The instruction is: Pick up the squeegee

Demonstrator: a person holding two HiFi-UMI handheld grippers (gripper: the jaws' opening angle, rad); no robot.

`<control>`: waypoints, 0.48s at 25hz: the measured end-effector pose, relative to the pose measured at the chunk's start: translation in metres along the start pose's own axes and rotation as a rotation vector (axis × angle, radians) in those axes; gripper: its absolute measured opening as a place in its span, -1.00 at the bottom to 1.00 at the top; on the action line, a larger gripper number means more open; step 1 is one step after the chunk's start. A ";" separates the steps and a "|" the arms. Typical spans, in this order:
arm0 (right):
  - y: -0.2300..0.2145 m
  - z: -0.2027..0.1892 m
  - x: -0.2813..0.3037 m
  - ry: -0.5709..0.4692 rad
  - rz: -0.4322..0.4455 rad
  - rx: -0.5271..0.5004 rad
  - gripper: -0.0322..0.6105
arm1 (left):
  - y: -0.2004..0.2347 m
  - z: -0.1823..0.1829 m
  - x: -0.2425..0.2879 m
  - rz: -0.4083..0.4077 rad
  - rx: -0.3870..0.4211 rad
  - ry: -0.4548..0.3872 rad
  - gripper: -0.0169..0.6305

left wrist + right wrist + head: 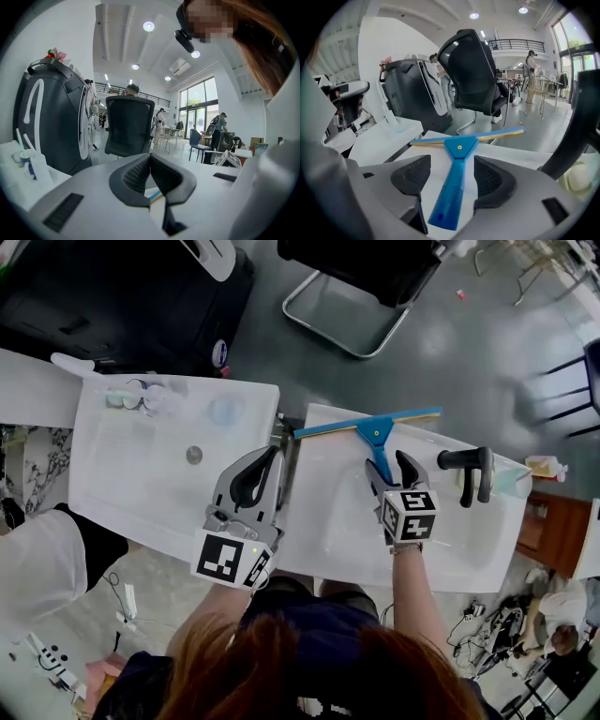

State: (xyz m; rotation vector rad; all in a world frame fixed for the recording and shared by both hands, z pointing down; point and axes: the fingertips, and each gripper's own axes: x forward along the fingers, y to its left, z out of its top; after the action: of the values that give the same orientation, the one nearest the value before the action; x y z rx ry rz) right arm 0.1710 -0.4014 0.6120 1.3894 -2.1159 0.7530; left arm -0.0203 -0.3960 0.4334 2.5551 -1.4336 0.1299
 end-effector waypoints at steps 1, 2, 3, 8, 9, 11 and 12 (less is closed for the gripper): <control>-0.001 -0.005 0.005 0.016 -0.008 -0.006 0.04 | 0.000 -0.002 -0.001 0.001 -0.001 0.005 -0.89; -0.003 -0.009 0.009 0.029 -0.016 -0.011 0.02 | 0.000 -0.004 -0.002 0.002 -0.002 0.010 -0.89; -0.004 -0.013 0.013 0.040 -0.024 -0.014 0.02 | 0.000 -0.006 -0.003 0.002 -0.002 0.014 -0.89; -0.009 -0.026 0.025 0.077 -0.065 -0.039 0.02 | 0.001 -0.012 -0.007 0.004 0.002 0.029 -0.89; -0.008 -0.029 0.027 0.089 -0.067 -0.045 0.02 | 0.002 -0.013 -0.008 0.006 0.002 0.032 -0.89; -0.006 -0.033 0.029 0.105 -0.082 -0.060 0.02 | 0.004 -0.014 -0.009 0.011 0.003 0.035 -0.89; -0.007 -0.033 0.028 0.106 -0.097 -0.069 -0.03 | 0.005 -0.013 -0.010 0.013 0.004 0.036 -0.89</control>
State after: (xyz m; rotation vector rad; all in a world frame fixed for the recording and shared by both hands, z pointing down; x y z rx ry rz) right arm 0.1707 -0.3992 0.6563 1.3733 -1.9607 0.6929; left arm -0.0293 -0.3875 0.4455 2.5341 -1.4387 0.1797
